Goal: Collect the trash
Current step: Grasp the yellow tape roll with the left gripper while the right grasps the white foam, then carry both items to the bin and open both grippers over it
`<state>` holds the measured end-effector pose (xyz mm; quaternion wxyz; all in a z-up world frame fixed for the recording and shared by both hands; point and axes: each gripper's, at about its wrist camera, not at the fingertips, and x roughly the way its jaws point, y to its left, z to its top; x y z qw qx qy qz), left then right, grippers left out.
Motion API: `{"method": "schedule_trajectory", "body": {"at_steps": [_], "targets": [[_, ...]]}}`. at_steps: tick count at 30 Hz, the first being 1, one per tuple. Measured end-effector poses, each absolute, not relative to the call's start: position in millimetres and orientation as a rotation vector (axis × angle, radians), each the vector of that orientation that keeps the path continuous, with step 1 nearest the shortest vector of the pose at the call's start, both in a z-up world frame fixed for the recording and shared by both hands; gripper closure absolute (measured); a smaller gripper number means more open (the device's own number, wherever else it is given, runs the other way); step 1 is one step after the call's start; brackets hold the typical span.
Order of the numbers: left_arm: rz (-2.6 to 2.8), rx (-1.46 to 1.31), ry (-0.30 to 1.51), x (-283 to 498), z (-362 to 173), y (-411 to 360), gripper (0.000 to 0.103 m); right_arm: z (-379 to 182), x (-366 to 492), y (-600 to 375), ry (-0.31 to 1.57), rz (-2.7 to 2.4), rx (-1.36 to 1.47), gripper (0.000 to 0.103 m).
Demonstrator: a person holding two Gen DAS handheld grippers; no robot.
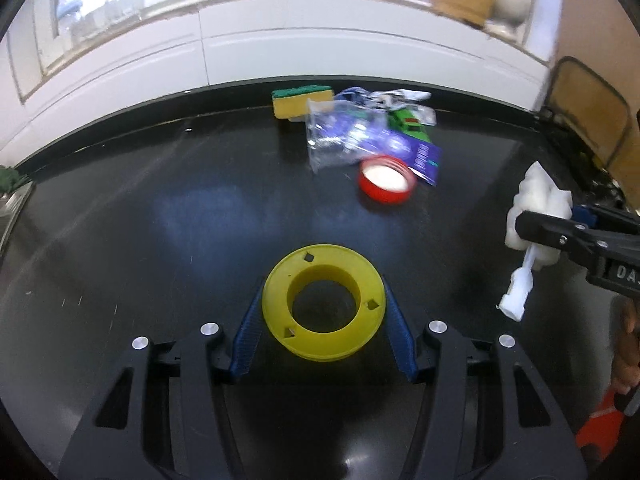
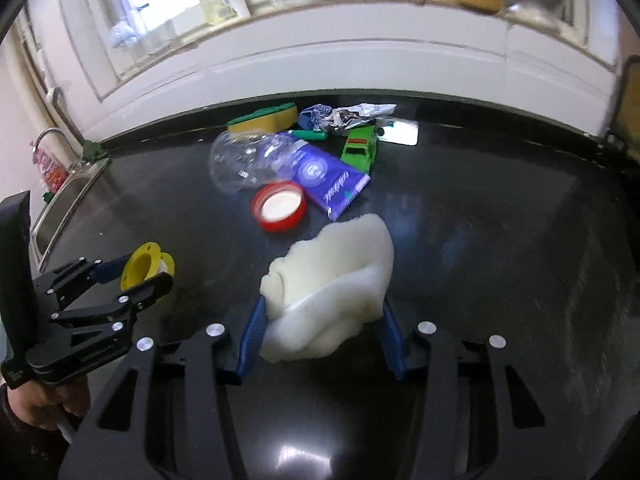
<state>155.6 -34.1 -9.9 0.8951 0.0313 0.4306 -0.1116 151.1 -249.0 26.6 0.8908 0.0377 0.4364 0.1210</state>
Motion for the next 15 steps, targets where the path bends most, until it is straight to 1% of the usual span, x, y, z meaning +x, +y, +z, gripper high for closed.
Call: {"method": "schedule_trajectory", "body": {"at_steps": [6,10,15], "targets": [[-0.254,0.063,0.879,99.1,-4.8,-37.0,0.049,28.2,96.6,-257.4,0.891,0.248,0.103,0.053],[-0.255,0.076,0.874,82.3,-4.6,-37.4,0.049,30.1,70.5,-259.2,0.875,0.243,0.108,0.053],[-0.240,0.068,0.866,74.7,-3.0,-29.9,0.049,34.6,63.0,-254.4,0.862,0.253,0.107,0.053]]}}
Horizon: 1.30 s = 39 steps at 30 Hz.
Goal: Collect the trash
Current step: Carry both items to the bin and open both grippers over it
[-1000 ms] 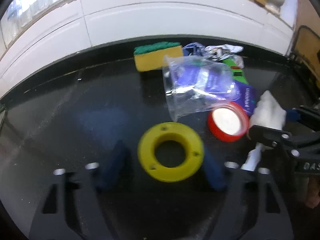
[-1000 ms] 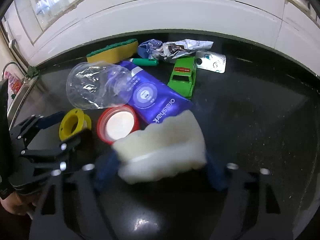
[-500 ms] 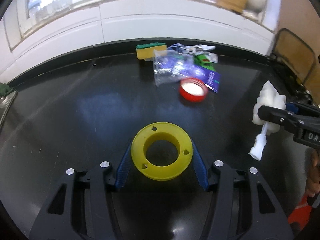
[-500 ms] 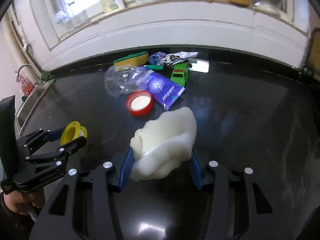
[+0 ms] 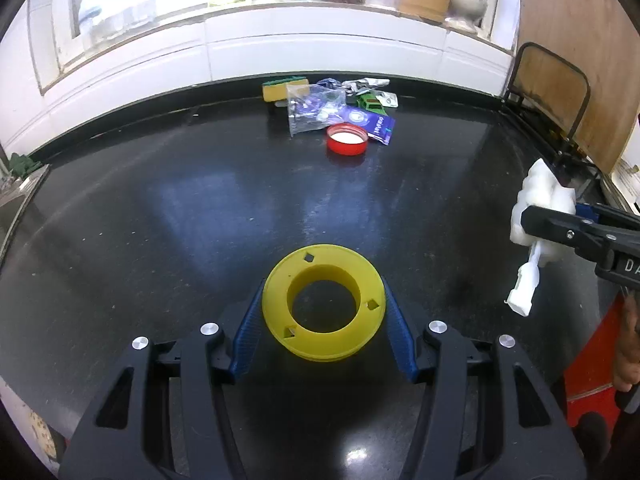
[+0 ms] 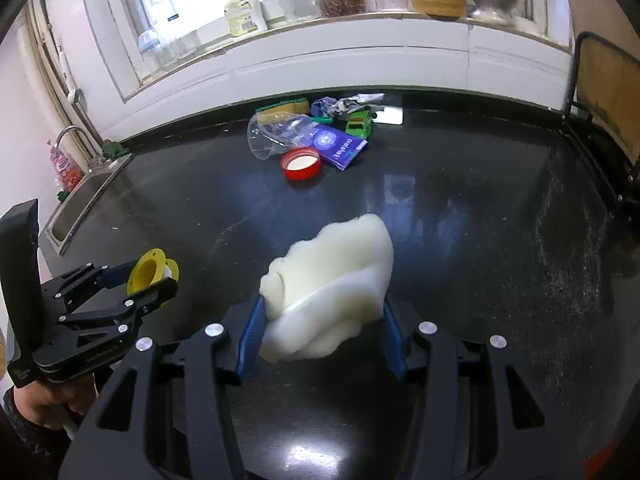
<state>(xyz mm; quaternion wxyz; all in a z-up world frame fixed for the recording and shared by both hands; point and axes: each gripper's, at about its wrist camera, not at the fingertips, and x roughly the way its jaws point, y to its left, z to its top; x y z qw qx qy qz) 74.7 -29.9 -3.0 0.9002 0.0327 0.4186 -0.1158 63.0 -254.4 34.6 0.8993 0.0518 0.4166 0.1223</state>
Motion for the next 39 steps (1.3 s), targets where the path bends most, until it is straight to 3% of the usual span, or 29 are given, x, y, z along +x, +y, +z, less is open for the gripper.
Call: {"method": "schedule_trajectory", "body": {"at_steps": [11,22,29,39], "targets": [[-0.040,-0.019,0.813,38.1,16.1,68.3,0.048,53.5,72.9,-142.5,0.844,0.469,0.013,0.052],[0.391,-0.172,0.804,-85.4,10.3,248.9,0.048,50.5,17.2,119.3,0.859,0.959,-0.206,0.052],[0.606,-0.307,0.875,-167.4,-29.6,343.3,0.048,10.1,-45.8,252.0,0.937,1.205,-0.365,0.052],[0.649,-0.561,0.986,-208.7,-146.6,427.0,0.048,-92.0,-66.8,351.7,1.131,1.261,-0.564,0.051]]}}
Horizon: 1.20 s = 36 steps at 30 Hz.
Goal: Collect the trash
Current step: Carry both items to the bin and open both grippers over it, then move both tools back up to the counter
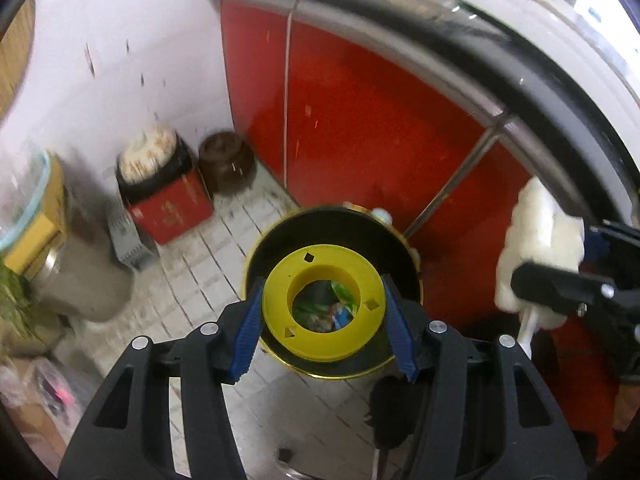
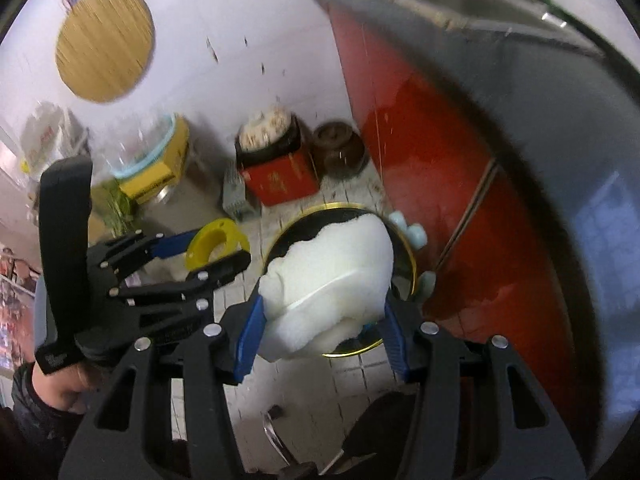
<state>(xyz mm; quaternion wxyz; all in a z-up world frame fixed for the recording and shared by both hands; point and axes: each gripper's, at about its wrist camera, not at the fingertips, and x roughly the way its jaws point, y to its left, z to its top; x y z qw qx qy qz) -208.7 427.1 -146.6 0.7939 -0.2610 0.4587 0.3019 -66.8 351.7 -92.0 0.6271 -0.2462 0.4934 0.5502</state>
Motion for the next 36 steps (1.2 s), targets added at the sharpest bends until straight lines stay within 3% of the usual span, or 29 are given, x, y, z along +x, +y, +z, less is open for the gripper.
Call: {"method": "schedule_trajectory", "body": {"at_steps": [10,13,14,15,17,22,29,36], "targets": [[0.595,-0.730,1.027,-194.6,-221.0,458.2,0.048,-164.1,-61.3,378.6,1.240,1.203,-0.668,0.049],[0.588,-0.737,1.034,-189.7,-224.3,459.7,0.048,-165.1,-56.8,381.3,1.246,1.207,-0.666,0.043],[0.588,-0.740,1.035,-188.8,-224.7,460.5,0.046,-164.0,-57.3,378.6,1.241,1.204,-0.667,0.036],[0.591,-0.746,1.039,-188.3,-225.6,462.6,0.032,-163.4,-56.9,378.4,1.241,1.204,-0.665,0.031],[0.616,-0.747,1.036,-189.5,-225.7,466.4,0.022,-163.6,-55.5,378.1,1.245,1.205,-0.659,0.028],[0.628,-0.757,1.022,-192.4,-220.3,468.7,0.022,-163.6,-51.7,374.6,1.251,1.202,-0.651,0.026],[0.663,-0.746,0.993,-201.8,-202.0,468.9,0.020,-156.6,-56.9,377.7,1.222,1.211,-0.667,0.010],[0.695,-0.727,0.969,-217.2,-181.1,469.2,0.019,-138.9,-65.2,370.3,1.176,1.226,-0.657,0.009]]}}
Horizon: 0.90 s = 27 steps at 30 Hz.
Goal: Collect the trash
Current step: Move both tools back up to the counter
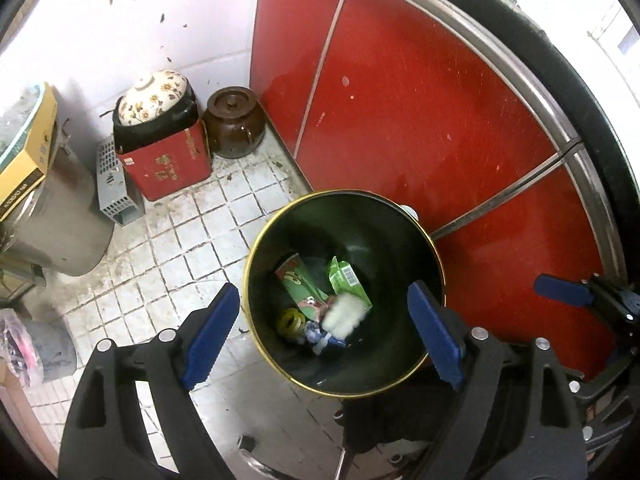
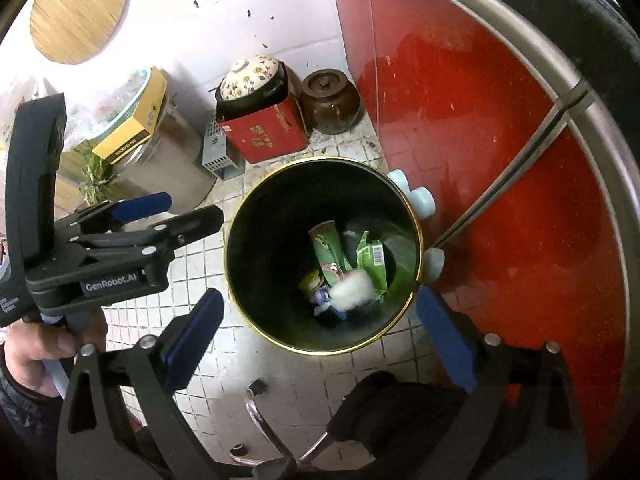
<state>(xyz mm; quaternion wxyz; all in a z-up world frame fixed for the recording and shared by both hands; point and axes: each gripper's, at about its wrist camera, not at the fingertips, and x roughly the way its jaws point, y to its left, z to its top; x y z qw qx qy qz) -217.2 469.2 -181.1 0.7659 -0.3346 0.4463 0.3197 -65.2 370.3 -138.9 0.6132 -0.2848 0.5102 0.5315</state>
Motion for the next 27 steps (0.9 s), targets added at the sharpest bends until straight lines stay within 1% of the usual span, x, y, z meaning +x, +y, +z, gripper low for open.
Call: {"method": "schedule_trajectory", "body": {"at_steps": [3,5,8,10,12,15,20,24,27], "targets": [[0.701,-0.708,0.944,-219.4,-162.7,463.0,0.019,-113.9,-64.4,353.1,1.128,1.218,-0.621,0.009],[0.699,-0.673,0.916,-216.4,-143.0,452.6,0.019,-83.7,-60.9,330.0,1.070,1.203,-0.569,0.009],[0.668,-0.599,0.851,-202.8,-105.2,428.1,0.015,-35.5,-49.5,282.9,0.979,1.153,-0.479,0.009],[0.609,-0.531,0.805,-183.7,-76.1,401.9,0.015,0.6,-32.5,231.9,0.912,1.076,-0.395,0.009],[0.539,-0.466,0.780,-159.7,-52.5,374.6,0.014,26.5,-16.5,182.0,0.863,0.984,-0.327,0.009],[0.376,-0.365,0.746,-110.3,-18.4,311.1,0.013,56.4,6.6,100.1,0.799,0.806,-0.248,0.009],[0.110,-0.221,0.720,-41.6,10.0,198.8,0.012,83.6,32.5,-52.2,0.749,0.522,-0.094,0.009],[-0.084,-0.122,0.719,1.5,19.7,105.4,0.012,82.4,35.2,-147.1,0.738,0.375,-0.008,0.008],[-0.162,-0.082,0.722,19.6,20.2,58.8,0.012,78.2,32.2,-202.7,0.739,0.302,0.060,0.008]]}}
